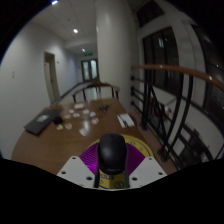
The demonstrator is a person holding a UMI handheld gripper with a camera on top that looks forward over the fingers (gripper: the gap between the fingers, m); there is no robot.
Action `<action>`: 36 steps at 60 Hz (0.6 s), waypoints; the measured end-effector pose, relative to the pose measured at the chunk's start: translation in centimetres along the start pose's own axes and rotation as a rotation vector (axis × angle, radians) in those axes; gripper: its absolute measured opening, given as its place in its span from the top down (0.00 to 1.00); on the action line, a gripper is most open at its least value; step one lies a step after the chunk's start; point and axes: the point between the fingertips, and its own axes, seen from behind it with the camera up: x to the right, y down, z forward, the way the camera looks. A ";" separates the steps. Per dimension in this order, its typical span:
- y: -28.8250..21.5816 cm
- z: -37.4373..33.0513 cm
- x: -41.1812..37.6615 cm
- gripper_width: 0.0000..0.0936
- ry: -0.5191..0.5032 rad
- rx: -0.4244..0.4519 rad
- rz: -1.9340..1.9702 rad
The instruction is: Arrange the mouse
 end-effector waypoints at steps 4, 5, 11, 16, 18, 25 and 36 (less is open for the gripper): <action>3.0 2.1 0.5 0.64 -0.004 -0.080 0.024; 3.7 2.5 0.5 0.64 -0.008 -0.095 0.034; 5.2 3.7 0.9 0.64 0.026 -0.109 -0.030; 5.7 3.9 1.4 0.56 0.048 -0.138 -0.097; 5.5 3.6 1.6 0.51 0.040 -0.151 -0.113; 6.0 2.3 1.1 0.20 -0.027 -0.214 -0.169; 5.8 -4.7 1.8 0.09 -0.150 -0.180 -0.232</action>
